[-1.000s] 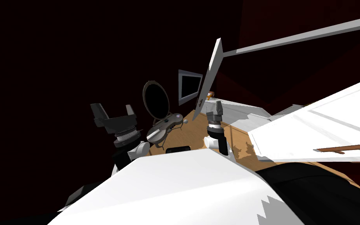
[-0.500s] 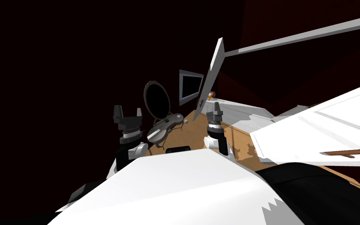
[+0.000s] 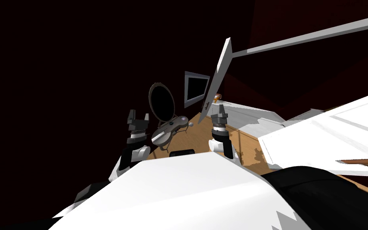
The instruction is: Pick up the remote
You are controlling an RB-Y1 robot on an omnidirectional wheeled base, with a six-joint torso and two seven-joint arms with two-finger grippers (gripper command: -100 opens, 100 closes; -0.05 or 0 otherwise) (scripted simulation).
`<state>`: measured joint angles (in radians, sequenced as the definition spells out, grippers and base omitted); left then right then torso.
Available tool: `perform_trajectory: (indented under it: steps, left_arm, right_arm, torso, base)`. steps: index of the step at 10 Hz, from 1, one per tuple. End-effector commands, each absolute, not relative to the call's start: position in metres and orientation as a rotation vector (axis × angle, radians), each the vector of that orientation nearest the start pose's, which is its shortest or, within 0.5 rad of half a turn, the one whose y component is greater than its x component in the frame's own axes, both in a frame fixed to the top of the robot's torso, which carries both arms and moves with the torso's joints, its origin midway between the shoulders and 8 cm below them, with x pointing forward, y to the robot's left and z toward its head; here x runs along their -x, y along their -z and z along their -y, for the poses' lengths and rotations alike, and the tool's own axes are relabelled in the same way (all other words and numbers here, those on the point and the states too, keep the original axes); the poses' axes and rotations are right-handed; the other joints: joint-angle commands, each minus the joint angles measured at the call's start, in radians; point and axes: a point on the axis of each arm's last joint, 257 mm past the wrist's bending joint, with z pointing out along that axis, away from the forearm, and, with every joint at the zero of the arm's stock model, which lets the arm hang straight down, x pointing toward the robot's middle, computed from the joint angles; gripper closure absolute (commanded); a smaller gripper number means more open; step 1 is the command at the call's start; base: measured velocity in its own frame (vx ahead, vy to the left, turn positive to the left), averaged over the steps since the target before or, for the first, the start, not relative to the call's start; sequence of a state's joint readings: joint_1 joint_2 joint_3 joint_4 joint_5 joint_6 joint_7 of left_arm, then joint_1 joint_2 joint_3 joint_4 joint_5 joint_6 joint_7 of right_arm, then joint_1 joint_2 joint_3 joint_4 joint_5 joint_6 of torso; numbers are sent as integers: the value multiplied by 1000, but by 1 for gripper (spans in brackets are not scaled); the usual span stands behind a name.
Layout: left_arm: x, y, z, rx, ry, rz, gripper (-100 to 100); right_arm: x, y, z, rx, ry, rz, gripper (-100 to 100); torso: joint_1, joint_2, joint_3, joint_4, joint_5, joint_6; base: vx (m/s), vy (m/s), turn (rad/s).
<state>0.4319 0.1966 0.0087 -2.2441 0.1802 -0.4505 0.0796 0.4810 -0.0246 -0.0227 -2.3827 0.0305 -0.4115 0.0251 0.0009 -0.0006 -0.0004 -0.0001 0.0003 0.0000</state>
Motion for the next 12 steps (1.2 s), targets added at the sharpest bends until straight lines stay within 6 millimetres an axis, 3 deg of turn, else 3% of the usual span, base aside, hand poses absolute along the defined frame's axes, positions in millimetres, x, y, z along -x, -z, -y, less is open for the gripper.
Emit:
perform_trajectory:
  steps: [1,2,3,4,5,6,7,8,9,10,11,12]
  left_arm:
    - [-380,5,-287,761,1473,-741,-100]
    - [-382,8,-287,773,1468,-751,-100]
    - [-393,29,-294,830,1449,-797,-100]
    - [-393,29,-294,832,1449,-799,-100]
    - [-402,49,-302,887,1430,-837,-100]
    - [-404,52,-302,896,1426,-845,-100]
    - [-412,74,-310,958,1404,-884,-100]
    - [-413,76,-310,964,1401,-890,-100]
    - [-420,99,-318,1028,1377,-927,-100]
    - [-421,101,-318,1035,1374,-933,-100]
    - [-427,126,-327,1104,1347,-972,-100]
    - [-427,127,-327,1108,1345,-975,-100]
  right_arm:
    - [-338,-59,276,-584,-1249,-630,0]
    - [-338,-59,276,-584,-1249,-630,0]
    - [-338,-59,276,-584,-1249,-630,0]
    - [-338,-59,276,-584,-1249,-630,0]
    - [-338,-59,276,-584,-1249,-630,0]
    - [-338,-59,276,-584,-1249,-630,0]
    - [-338,-59,276,-584,-1249,-630,0]
    - [-338,-59,276,-584,-1249,-630,0]
    - [-338,-59,276,-584,-1249,-630,0]
    - [-338,-59,276,-584,-1249,-630,0]
    - [-338,-59,276,-584,-1249,-630,0]
    - [-338,-59,276,-584,-1249,-630,0]
  torso:
    - [0,0,0,0,0,0]
    - [0,0,0,0,0,0]
    - [0,0,0,0,0,0]
    - [1,0,0,0,0,0]
    - [0,1,0,0,0,0]
    - [0,1,0,0,0,0]
    - [0,0,0,0,0,0]
    - [0,0,0,0,0,0]
    - [0,0,0,0,0,0]
    - [0,0,0,0,0,0]
    - [0,0,0,0,0,0]
    - [0,0,0,0,0,0]
  base:
    - [2,13,94]
    - [-1,11,26]
    - [-2,14,43]
    - [0,12,31]
    - [0,15,67]
    - [1,10,35]
    - [4,11,58]
    - [3,8,42]
    - [2,14,59]
    - [2,11,34]
    - [6,11,75]
    - [7,7,40]
